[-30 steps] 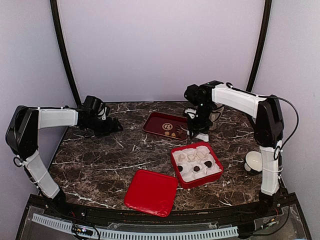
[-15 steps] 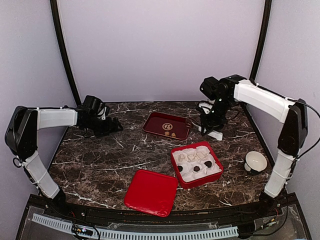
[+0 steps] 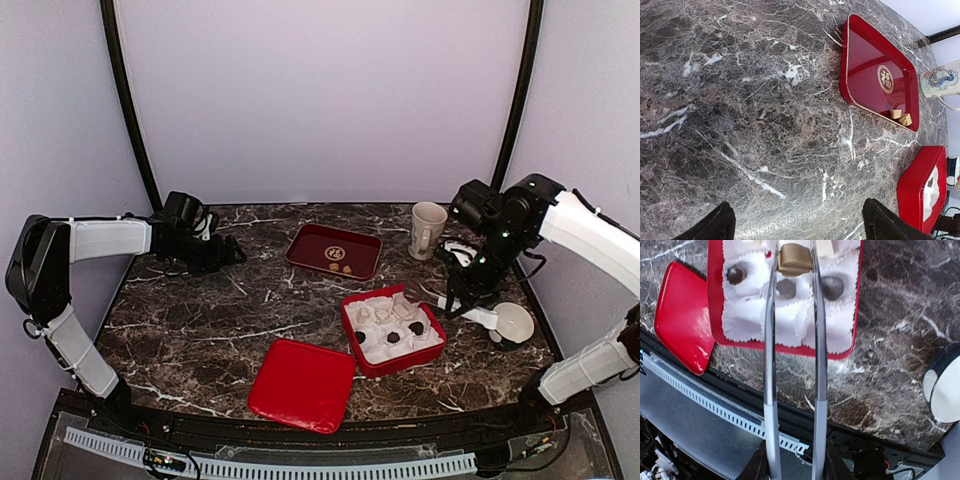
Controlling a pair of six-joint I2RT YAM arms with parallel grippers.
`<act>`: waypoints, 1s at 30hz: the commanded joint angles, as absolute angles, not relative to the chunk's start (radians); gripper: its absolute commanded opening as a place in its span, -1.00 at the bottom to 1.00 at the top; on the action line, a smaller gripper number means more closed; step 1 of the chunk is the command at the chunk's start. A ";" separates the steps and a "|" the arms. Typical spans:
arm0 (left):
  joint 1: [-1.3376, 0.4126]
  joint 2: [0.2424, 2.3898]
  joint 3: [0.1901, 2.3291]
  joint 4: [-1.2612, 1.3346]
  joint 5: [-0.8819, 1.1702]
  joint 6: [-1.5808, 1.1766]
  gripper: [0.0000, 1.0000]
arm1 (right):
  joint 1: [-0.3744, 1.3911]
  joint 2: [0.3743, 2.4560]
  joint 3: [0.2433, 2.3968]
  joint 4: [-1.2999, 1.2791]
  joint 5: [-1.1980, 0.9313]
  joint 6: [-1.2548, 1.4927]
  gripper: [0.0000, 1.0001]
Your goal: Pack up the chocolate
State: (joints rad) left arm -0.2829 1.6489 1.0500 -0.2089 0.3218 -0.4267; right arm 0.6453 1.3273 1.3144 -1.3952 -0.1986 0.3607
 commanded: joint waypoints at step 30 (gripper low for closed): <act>-0.276 1.585 0.996 -0.179 0.339 -0.477 0.78 | 0.819 1.257 1.088 -1.417 -0.081 0.554 -0.47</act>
State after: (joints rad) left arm -0.2829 1.6348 1.0107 -0.1879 0.3367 -0.4740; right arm 0.8036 1.2648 1.0943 -1.4132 -0.1116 0.5331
